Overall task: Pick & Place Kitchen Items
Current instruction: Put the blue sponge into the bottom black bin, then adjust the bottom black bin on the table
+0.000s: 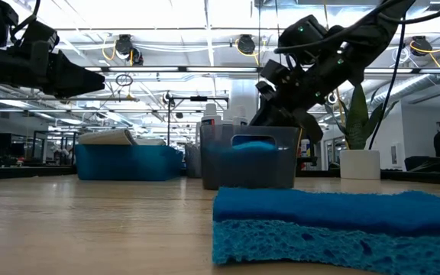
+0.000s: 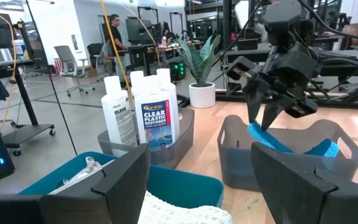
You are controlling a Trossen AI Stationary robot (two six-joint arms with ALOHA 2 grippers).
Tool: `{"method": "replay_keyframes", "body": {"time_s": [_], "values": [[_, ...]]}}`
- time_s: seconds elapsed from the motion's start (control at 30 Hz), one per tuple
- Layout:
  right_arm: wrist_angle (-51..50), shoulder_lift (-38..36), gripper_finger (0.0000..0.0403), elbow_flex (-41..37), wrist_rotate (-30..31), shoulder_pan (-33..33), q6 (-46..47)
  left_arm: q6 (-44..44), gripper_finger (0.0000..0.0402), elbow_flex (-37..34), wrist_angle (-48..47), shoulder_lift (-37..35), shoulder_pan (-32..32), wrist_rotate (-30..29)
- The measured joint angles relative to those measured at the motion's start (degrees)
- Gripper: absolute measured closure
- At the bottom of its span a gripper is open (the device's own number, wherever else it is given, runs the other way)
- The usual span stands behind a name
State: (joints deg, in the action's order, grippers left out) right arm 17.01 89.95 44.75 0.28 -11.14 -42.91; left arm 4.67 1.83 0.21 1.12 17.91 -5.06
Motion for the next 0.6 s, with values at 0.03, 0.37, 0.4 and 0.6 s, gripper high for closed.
{"method": "replay_keyframes", "body": {"time_s": [0.03,0.37,0.4,0.6], "values": [[0.3,0.0,0.0295,0.0,0.1,0.0,0.0,0.0,0.0119,0.0,0.0,0.0,0.0,0.0],[3.6,-1.4,0.0184,0.0,12.8,3.1,3.1,0.0,0.0119,0.0,0.0,0.0,0.0,0.0],[3.8,-2.0,0.0179,0.0,14.8,4.0,4.9,0.0,0.0119,0.0,0.0,0.0,0.0,0.0],[-3.5,-8.6,0.018,0.0,19.1,10.8,12.4,0.0,0.0119,0.0,0.0,0.0,0.0,0.0]]}}
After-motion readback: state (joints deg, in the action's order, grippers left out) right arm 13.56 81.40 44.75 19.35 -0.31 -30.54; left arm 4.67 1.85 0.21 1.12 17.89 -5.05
